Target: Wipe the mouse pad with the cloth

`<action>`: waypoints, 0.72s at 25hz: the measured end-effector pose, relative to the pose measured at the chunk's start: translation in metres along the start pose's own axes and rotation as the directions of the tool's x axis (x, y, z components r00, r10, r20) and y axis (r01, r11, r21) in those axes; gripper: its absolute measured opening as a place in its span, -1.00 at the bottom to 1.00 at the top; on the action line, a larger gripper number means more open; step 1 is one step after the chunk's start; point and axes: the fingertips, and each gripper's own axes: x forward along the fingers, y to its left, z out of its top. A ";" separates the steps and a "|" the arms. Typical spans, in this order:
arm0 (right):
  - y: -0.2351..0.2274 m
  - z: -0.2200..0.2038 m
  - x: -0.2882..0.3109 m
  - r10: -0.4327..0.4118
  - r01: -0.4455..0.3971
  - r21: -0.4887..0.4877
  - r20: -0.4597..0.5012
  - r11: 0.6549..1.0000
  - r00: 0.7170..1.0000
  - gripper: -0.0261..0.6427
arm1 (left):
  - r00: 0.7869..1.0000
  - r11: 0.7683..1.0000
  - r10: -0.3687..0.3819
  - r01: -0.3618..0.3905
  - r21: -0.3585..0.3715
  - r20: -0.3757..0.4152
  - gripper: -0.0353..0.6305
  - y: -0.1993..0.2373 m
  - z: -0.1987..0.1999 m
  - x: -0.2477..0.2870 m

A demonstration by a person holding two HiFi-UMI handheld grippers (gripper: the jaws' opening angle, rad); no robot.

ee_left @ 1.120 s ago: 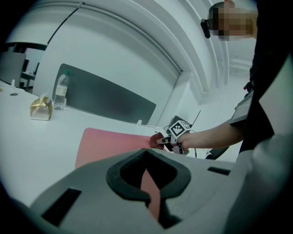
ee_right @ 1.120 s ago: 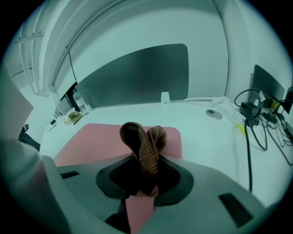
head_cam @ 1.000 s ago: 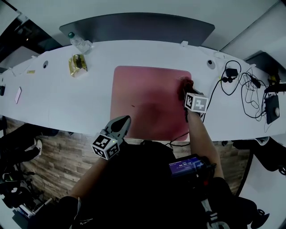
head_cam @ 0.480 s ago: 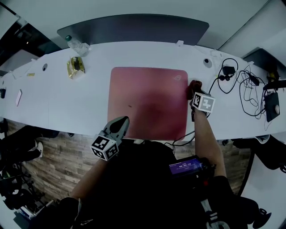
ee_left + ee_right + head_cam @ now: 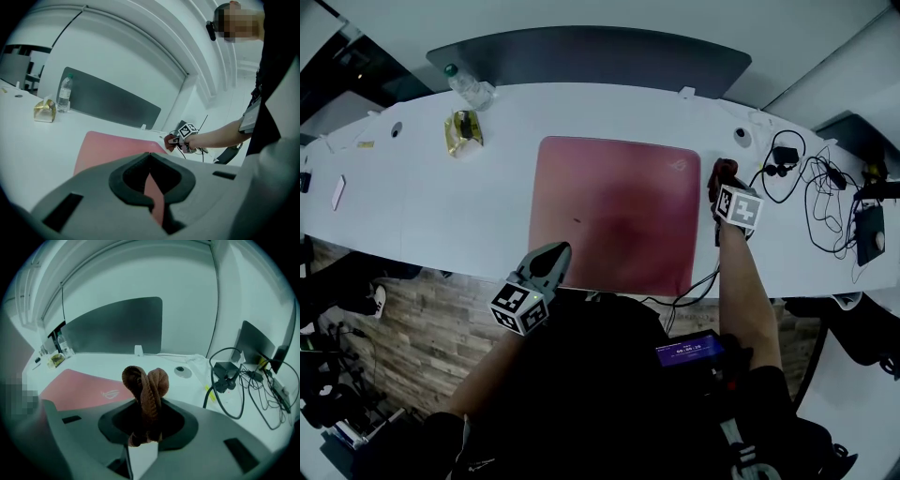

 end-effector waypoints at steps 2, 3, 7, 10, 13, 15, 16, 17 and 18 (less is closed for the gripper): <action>0.000 0.002 0.008 -0.015 0.015 -0.033 -0.015 0.999 1.000 -0.56 | 1.000 1.000 0.011 -0.011 -0.004 -0.004 -0.87 0.005 0.000 -0.003; 0.001 0.002 0.012 -0.018 0.017 -0.041 -0.022 0.999 1.000 -0.56 | 1.000 1.000 0.017 -0.017 -0.006 -0.006 -0.87 0.007 0.000 -0.005; 0.014 0.002 0.027 -0.006 0.004 -0.056 -0.047 0.998 0.999 -0.57 | 0.999 0.999 0.039 -0.039 -0.015 -0.009 -0.87 0.017 0.001 -0.014; 0.034 0.005 0.035 0.030 -0.033 -0.050 -0.052 0.998 0.998 -0.57 | 0.998 0.998 0.058 -0.058 -0.024 -0.004 -0.87 0.027 0.001 -0.020; 0.051 0.007 0.040 0.060 -0.063 -0.055 -0.059 0.996 0.996 -0.57 | 0.998 0.997 0.069 -0.069 -0.037 0.001 -0.87 0.034 0.001 -0.024; 0.063 0.011 0.042 0.083 -0.087 -0.058 -0.060 0.995 0.995 -0.57 | 0.997 0.996 0.072 -0.072 -0.044 0.004 -0.87 0.037 0.001 -0.026; 0.072 0.013 0.044 0.099 -0.103 -0.067 -0.063 0.992 0.993 -0.57 | 0.997 0.996 0.074 -0.073 -0.048 0.005 -0.87 0.039 0.000 -0.027; 0.082 0.015 0.046 0.115 -0.120 -0.080 -0.067 0.990 0.991 -0.57 | 0.997 0.996 0.077 -0.076 -0.053 0.005 -0.87 0.041 0.000 -0.029; 0.092 0.017 0.048 0.130 -0.137 -0.095 -0.072 0.986 0.989 -0.57 | 0.997 0.995 0.081 -0.080 -0.058 0.006 -0.87 0.042 -0.001 -0.030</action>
